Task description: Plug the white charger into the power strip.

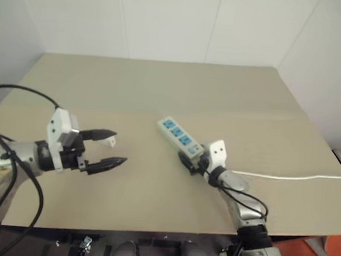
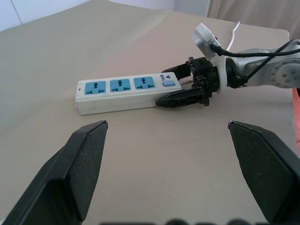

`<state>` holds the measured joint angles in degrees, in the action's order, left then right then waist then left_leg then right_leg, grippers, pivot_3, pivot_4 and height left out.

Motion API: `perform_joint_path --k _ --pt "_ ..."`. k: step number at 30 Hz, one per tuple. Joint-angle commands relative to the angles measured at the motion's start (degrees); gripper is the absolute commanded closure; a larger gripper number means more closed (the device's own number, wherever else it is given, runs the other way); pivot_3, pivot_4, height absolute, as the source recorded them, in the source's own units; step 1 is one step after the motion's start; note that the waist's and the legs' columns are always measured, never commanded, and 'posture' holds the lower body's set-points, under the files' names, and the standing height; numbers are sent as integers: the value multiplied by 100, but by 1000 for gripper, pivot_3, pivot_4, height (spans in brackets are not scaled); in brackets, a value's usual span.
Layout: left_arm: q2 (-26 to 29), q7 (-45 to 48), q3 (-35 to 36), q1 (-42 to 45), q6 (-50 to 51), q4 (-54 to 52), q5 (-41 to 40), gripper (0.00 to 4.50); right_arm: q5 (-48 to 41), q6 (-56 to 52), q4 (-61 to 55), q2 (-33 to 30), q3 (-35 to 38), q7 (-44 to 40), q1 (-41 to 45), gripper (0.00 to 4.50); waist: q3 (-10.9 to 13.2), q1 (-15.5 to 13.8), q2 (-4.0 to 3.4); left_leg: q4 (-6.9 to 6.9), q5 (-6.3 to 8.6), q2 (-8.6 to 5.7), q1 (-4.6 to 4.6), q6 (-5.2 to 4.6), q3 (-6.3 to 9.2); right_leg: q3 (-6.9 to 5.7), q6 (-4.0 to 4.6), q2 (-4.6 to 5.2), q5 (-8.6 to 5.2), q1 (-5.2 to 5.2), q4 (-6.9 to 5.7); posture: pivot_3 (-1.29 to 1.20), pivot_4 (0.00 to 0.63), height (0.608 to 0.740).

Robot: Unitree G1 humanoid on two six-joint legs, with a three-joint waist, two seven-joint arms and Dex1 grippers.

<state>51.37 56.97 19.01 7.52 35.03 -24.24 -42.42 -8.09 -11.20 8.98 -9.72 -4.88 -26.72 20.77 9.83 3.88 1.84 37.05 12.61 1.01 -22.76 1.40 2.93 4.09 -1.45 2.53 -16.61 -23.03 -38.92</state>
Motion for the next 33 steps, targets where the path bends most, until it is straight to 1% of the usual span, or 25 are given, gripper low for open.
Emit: perform_joint_path --k 1,2,3,5,6,7,13,14,19,23,24,27,33 --pt "59 8 127 55 -84 -129 -43 0 -12 312 381 -1 -29 -228 123 17 -2 25 1 0 0 0 3 0 -1 2 0 0 0 1 -1 0 150 740" --pt "62 7 139 43 -81 -137 -46 0 -2 384 483 -19 -39 -294 137 17 -2 27 2 0 0 0 7 0 -1 3 0 -1 0 4 -2 0 150 740" --pt "67 9 152 30 -79 -141 -48 0 -3 472 607 -26 -37 -363 159 187 -2 28 2 0 0 2 15 0 -1 2 0 -3 0 10 -2 0 150 740" --pt "74 6 170 14 -76 -151 -47 0 26 637 789 -50 -49 -475 196 622 -2 28 2 -3 0 4 48 0 -1 2 0 -4 0 47 3 0 150 740" --pt "76 1 178 8 -74 -156 -46 0 42 682 854 -57 -55 -500 216 914 -2 25 2 -6 0 4 67 0 -1 1 0 -4 -1 69 9 0 150 740" --pt "77 -2 182 5 -72 -160 -47 0 56 729 930 -56 -55 -513 245 1044 -3 25 4 -7 0 4 80 0 -1 1 0 -4 -1 81 12 0 150 740" --pt "82 -19 227 -57 -60 -215 -73 0 -4 1112 1263 -11 78 -570 398 1049 -10 30 15 -6 0 6 94 0 -1 3 4 -9 2 87 5 0 150 740" --pt "102 -4 235 -49 -61 -191 -70 0 -135 1180 1218 -24 169 -672 464 1049 -10 29 15 -6 0 6 94 0 -1 3 5 -9 2 87 4 0 150 740" --pt "297 157 227 96 -108 42 -7 0 -718 1310 930 -340 400 -1649 723 1049 -1 12 2 -6 0 4 76 0 0 2 6 -7 2 75 7 0 150 740" --pt "504 408 158 289 -201 303 96 0 -1042 1139 819 -820 291 -2831 789 1049 1 0 -1 -11 0 4 56 0 4 -7 5 -7 1 68 28 0 150 740" --pt "533 460 150 315 -222 354 119 0 -1064 1141 823 -872 267 -2975 797 1049 1 -3 0 -16 0 4 53 0 4 -8 4 -6 2 68 36 0 150 740" --pt "725 735 99 499 -346 617 240 0 -1092 1261 859 -1170 88 -3803 797 1049 2 -3 -1 -21 1 4 44 -1 4 -9 4 -3 1 66 51 0 150 740" --pt "1031 1234 -89 896 -658 1191 547 0 -1009 1513 1129 -1367 -201 -4857 871 1049 4 2 -3 -23 2 5 43 -2 1 -9 4 -4 1 64 59 0 150 740"
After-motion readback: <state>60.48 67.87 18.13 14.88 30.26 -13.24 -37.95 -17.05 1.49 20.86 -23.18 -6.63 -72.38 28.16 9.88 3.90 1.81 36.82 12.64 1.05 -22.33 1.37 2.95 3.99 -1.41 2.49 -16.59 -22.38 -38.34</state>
